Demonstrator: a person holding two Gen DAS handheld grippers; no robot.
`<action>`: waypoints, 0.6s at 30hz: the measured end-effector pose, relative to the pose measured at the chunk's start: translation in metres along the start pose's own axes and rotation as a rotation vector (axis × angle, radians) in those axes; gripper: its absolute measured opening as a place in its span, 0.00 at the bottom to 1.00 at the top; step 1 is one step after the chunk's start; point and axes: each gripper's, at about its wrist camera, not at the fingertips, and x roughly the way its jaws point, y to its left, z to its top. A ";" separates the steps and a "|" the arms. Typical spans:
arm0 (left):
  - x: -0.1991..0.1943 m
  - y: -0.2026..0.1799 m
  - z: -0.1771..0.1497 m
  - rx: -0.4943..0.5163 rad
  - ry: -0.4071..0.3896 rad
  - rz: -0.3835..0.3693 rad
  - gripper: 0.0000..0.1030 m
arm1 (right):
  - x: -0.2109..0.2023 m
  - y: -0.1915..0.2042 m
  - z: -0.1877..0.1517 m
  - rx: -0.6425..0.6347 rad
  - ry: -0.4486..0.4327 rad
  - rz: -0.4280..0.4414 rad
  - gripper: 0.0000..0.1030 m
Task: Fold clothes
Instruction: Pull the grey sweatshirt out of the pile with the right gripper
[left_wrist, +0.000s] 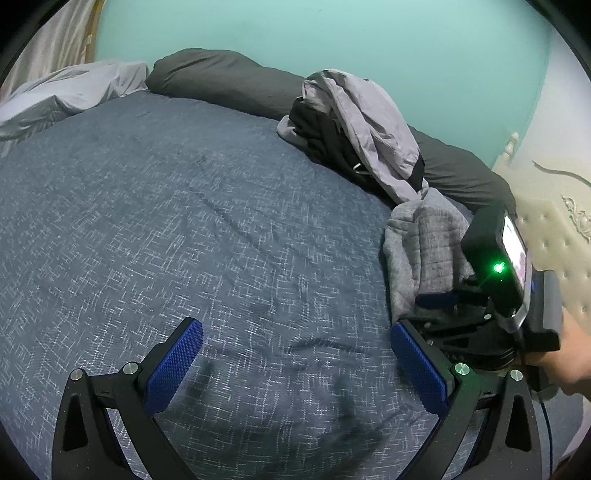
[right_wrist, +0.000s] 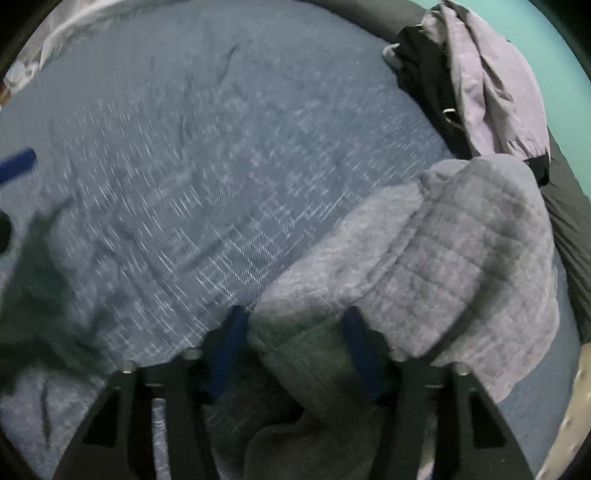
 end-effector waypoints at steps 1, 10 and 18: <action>0.000 0.000 0.000 -0.001 0.000 -0.001 1.00 | 0.001 -0.001 -0.002 -0.003 0.005 -0.007 0.25; -0.010 -0.011 0.000 0.030 -0.013 -0.027 1.00 | -0.073 -0.043 -0.007 0.195 -0.193 0.067 0.07; -0.025 -0.051 0.002 0.040 -0.007 -0.136 1.00 | -0.187 -0.105 -0.026 0.380 -0.384 0.106 0.06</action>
